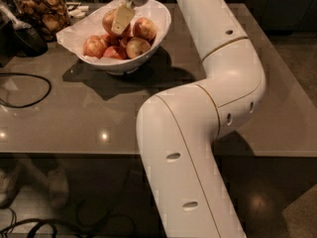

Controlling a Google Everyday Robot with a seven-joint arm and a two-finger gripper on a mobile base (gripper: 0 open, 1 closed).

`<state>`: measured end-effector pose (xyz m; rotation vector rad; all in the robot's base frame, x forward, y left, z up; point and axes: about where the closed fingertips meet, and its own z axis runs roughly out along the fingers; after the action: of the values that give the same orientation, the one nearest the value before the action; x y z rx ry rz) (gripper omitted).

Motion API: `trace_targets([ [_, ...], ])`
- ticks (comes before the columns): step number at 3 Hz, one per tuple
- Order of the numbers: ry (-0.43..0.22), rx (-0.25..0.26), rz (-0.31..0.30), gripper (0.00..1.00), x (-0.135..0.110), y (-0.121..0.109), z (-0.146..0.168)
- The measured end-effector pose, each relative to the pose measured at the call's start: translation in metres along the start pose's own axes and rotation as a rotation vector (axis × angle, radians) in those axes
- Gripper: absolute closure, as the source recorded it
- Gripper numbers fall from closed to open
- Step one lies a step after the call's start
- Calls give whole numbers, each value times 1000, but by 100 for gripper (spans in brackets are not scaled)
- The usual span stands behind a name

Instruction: Pick apple from white bowl

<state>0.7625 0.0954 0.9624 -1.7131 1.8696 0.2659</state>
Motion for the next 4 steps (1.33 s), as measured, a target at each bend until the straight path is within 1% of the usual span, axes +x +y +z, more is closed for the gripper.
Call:
trace_targets([
  [1,-34,-3,4,100,-2,1,-6],
  [2,-109,-12,-30,100,-19,10,-30],
  [3,-208,-29,-79,100,-40,24,-61],
  [4,-268,-41,-108,100,-52,34,-79],
])
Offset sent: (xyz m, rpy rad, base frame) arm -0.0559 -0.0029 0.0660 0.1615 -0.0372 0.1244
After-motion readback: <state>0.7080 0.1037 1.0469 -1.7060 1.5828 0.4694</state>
